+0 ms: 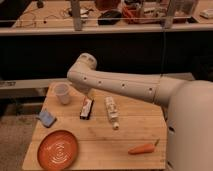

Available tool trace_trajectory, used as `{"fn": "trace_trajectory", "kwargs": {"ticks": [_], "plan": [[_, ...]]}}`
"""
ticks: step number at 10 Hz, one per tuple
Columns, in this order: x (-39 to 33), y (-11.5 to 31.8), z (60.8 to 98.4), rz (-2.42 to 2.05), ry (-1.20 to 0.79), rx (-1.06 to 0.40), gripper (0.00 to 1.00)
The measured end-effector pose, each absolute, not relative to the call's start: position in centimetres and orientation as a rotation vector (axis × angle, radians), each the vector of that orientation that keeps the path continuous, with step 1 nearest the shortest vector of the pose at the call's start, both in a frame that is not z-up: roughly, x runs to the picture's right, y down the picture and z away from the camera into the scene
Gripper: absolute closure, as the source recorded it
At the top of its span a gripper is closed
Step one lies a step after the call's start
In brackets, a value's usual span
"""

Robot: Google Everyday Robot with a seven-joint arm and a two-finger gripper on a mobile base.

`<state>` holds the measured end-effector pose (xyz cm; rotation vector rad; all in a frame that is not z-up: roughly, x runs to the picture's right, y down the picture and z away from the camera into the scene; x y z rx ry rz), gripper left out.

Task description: Pick up the ceramic cup

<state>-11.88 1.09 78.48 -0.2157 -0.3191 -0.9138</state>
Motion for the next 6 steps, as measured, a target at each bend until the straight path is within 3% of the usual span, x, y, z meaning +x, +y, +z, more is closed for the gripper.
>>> {"fn": "trace_trajectory", "kwargs": {"ticks": [6], "plan": [[-13.5,1.0,79.7,-0.973,-0.379,-0.184,0.20]]}}
